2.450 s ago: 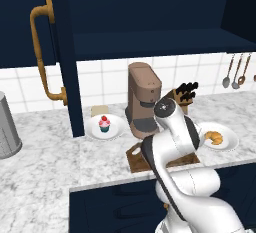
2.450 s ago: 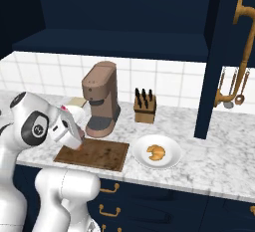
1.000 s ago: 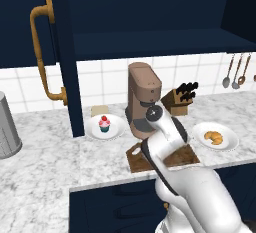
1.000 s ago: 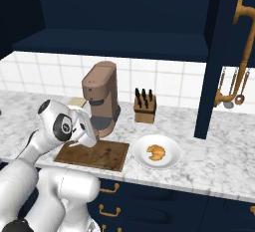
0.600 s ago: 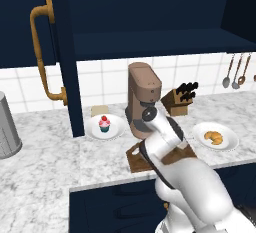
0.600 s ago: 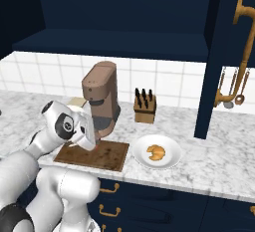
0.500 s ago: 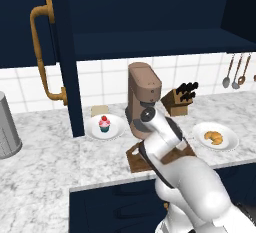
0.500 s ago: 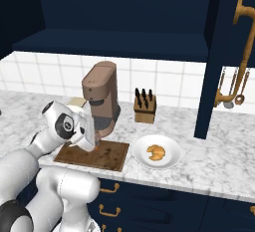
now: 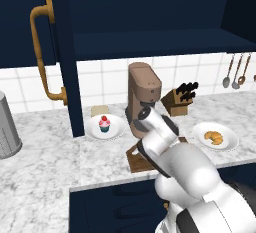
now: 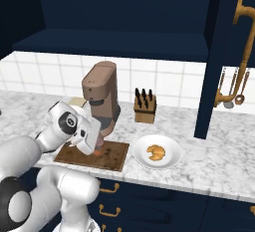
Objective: From the different types of pastries on the counter, select a croissant and place it on the cutting board. Then retrieve a jar of jam from the cabinet and place it alongside the croissant on the cutting board.
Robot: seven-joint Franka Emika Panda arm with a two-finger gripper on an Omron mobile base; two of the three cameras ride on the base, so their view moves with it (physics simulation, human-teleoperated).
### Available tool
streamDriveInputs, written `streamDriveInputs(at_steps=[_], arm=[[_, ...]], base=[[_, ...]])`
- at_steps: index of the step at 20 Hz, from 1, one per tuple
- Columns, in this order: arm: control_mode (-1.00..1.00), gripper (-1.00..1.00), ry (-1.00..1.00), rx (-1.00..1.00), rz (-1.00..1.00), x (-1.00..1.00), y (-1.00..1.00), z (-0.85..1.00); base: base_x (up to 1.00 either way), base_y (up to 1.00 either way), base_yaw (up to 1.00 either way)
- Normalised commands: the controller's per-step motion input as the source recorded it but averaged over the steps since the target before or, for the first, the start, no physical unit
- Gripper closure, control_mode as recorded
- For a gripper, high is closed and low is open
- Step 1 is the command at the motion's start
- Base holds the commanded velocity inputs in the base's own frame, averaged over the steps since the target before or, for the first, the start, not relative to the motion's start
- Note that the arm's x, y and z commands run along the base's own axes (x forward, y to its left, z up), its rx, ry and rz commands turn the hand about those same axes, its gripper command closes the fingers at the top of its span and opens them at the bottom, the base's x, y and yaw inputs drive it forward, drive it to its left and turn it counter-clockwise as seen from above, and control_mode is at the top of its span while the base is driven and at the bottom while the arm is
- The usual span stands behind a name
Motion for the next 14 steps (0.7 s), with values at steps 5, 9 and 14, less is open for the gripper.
streamDriveInputs(at_steps=[5,9,14], arm=[[-1.00,1.00,0.16,0.00,-0.04,0.01,-0.03,-0.07],[-1.00,1.00,0.17,0.00,0.00,0.11,0.00,-0.09],[-1.00,1.00,-0.03,0.00,-0.01,0.25,0.00,-0.30]], base=[[0.00,0.00,0.00],[0.00,0.00,0.00],[0.00,0.00,0.00]])
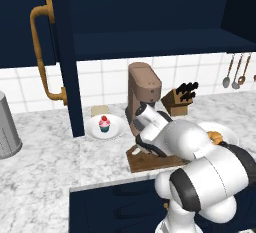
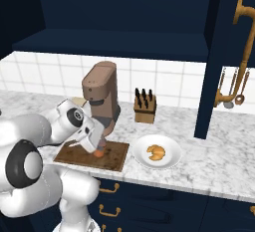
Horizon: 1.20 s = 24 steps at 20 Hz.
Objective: From the different types of pastries on the counter, select a croissant and place it on the cutting board. Then retrieve a jar of jam from the cabinet and place it alongside the croissant on the cutting board.
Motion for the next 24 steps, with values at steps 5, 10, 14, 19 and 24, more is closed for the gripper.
streamDriveInputs(at_steps=[5,10,14,19,24], arm=[[-1.00,1.00,-0.11,0.00,-0.02,0.06,0.00,-0.18],[-1.00,1.00,-0.13,0.00,0.00,0.00,0.00,-0.15],[-1.00,1.00,0.00,0.00,-0.01,0.00,0.00,-0.48],[-1.00,1.00,0.00,0.00,0.00,0.00,0.00,-0.46],[-1.00,-1.00,0.00,0.00,0.00,0.00,0.00,-0.34]], base=[[0.00,0.00,0.00],[0.00,0.00,0.00],[0.00,0.00,0.00],[0.00,0.00,0.00],[0.00,0.00,0.00]])
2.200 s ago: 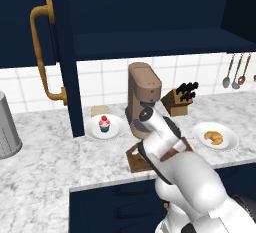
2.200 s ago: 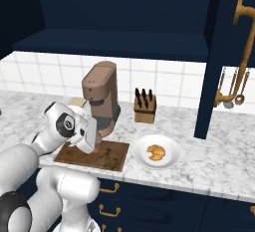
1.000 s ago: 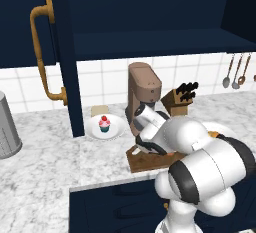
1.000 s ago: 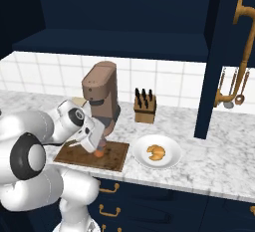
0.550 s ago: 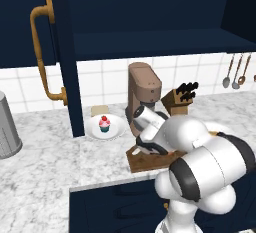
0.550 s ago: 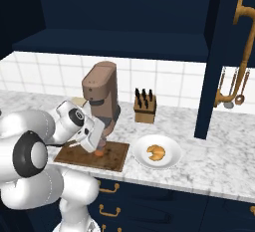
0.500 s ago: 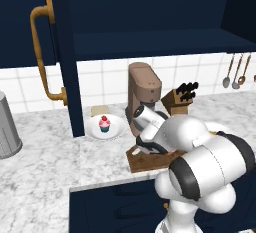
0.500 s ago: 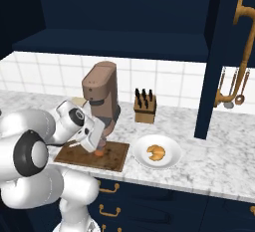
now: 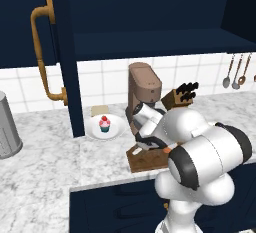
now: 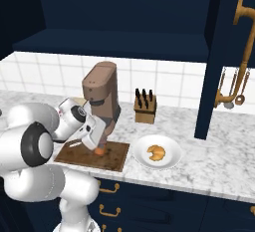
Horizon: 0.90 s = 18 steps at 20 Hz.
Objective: From the different types of pastries on the counter, select a croissant and place it on the cutting board. Then retrieve a jar of jam from the cabinet and place it alongside the croissant on the cutting board.
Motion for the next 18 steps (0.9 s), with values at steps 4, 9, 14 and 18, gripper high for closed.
streamDriveInputs(at_steps=[4,9,14,18], arm=[[-1.00,-1.00,0.00,0.00,0.00,-0.08,0.00,-0.01],[-1.00,-1.00,0.00,0.00,0.00,-0.18,0.00,0.05],[-1.00,-1.00,0.00,0.01,0.00,-0.26,0.00,0.43],[-1.00,-1.00,0.00,0.02,0.00,0.00,0.00,0.55]], base=[[0.00,0.00,0.00],[0.00,0.00,0.00],[0.00,0.00,0.00],[0.00,0.00,0.00]])
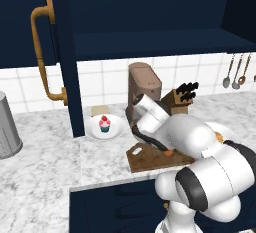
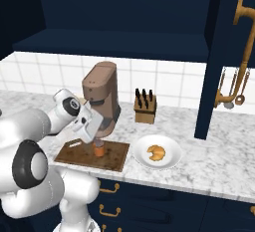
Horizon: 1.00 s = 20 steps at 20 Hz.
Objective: From the different types of pastries on the counter, select a croissant and place it on the cutting board. Then retrieve a jar of jam from the cabinet and place it alongside the croissant on the cutting board.
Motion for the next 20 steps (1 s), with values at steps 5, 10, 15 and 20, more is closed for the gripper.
streamDriveInputs(at_steps=[5,10,15,20], arm=[[-1.00,-1.00,-0.13,0.12,0.07,-0.03,-0.42,0.39],[-1.00,-1.00,-0.05,0.15,0.05,-0.06,-0.58,0.07],[-1.00,-1.00,-0.03,0.15,0.09,0.00,-0.39,0.00],[-1.00,-1.00,0.00,0.18,0.07,0.08,-0.38,0.06]], base=[[0.00,0.00,0.00],[0.00,0.00,0.00],[0.00,0.00,0.00],[0.00,0.00,0.00]])
